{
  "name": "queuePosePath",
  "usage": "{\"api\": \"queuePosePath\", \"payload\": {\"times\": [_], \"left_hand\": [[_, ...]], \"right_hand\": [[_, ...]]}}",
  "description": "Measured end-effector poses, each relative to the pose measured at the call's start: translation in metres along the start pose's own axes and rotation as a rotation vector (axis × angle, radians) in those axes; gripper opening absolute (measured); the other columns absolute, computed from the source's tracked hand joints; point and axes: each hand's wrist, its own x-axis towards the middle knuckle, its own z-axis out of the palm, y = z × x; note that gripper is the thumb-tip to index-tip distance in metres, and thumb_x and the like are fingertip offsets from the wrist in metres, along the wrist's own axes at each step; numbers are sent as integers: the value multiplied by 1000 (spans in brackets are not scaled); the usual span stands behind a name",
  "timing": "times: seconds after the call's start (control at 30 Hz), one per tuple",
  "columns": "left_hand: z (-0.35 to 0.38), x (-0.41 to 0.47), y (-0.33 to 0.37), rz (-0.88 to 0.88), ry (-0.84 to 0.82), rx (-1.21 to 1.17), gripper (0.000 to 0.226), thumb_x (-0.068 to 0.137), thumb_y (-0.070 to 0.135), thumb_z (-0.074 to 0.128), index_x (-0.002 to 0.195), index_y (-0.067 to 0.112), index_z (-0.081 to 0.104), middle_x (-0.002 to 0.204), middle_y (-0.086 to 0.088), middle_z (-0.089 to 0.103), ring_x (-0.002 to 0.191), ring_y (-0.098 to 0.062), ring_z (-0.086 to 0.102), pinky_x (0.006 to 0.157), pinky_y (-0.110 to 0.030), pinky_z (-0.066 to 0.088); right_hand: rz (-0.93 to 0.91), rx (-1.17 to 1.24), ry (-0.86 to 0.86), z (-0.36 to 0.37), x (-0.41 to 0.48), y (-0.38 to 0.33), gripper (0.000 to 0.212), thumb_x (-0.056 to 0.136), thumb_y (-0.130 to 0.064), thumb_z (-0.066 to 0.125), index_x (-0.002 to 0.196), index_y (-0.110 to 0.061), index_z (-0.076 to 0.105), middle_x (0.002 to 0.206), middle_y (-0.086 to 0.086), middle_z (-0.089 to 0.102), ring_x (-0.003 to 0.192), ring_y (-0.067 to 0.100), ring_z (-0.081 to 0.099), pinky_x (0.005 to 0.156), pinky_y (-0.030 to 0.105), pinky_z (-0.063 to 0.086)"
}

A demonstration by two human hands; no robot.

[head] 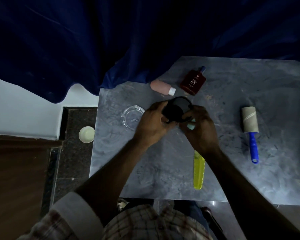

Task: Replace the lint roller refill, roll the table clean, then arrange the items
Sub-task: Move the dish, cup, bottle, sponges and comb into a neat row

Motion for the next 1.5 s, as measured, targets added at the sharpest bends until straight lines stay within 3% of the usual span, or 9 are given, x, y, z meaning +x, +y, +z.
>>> {"api": "queuePosePath", "payload": {"times": [0.1,0.43,0.53,0.73,0.93,1.2,1.3,1.4,1.5], "left_hand": [[-9,-46,-13,-6,36,-44,78,79,38,85,149,19,56,133,-2,67,86,-3,70,82,-24,63],[-47,-162,-67,-213,160,-147,70,75,80,73,136,56,51,127,28,65,97,2,74,71,-19,63],[-53,-168,-73,-237,171,-161,70,73,67,82,135,58,51,126,28,65,98,1,73,71,-18,63],[-51,-169,-84,-253,177,-157,72,75,35,93,137,42,58,124,14,71,95,2,73,71,-13,60],[-50,-173,-87,-266,199,-123,69,74,37,92,135,34,61,118,12,72,96,6,70,70,-1,50],[-44,-180,-91,-313,221,-137,72,72,62,81,136,40,56,123,24,67,101,2,70,76,-25,65],[-44,-182,-88,-298,226,-114,79,72,61,85,142,39,53,130,21,65,108,2,69,85,-30,65],[-53,-191,-87,-238,233,-124,93,75,55,86,154,27,46,146,11,59,126,-4,63,98,-17,56],[-65,-198,-79,-173,297,-196,84,83,48,76,156,18,45,146,19,57,120,-7,66,93,-11,53]], "right_hand": [[-55,99,-50,0,-28,-12,27,79,-19,83,103,-16,70,130,-2,57,99,12,67,79,35,63],[-128,103,-372,55,-88,-56,28,85,-22,74,111,-14,66,141,0,52,124,20,60,96,37,56],[-153,74,-390,65,-87,-62,26,85,-23,73,109,-14,66,143,-1,52,123,19,61,95,37,57],[-190,9,-387,77,-81,-66,26,84,-24,74,106,-14,66,140,-1,54,113,19,65,87,35,58],[-256,-27,-366,84,-80,-62,32,83,-25,73,111,-13,65,141,2,55,120,23,63,88,36,58],[-279,-40,-370,84,-80,-59,29,83,-24,74,109,-11,66,144,4,54,120,24,63,88,38,59],[-302,-35,-440,79,-80,-56,46,86,-27,69,130,-18,57,149,-2,47,126,20,58,93,37,58],[-222,13,-438,60,-70,-46,62,86,-31,68,143,-30,44,147,-12,46,124,15,60,96,38,58],[-1,224,-212,24,-33,-25,48,87,-23,73,131,-25,55,125,-7,61,103,18,68,85,46,61]]}}
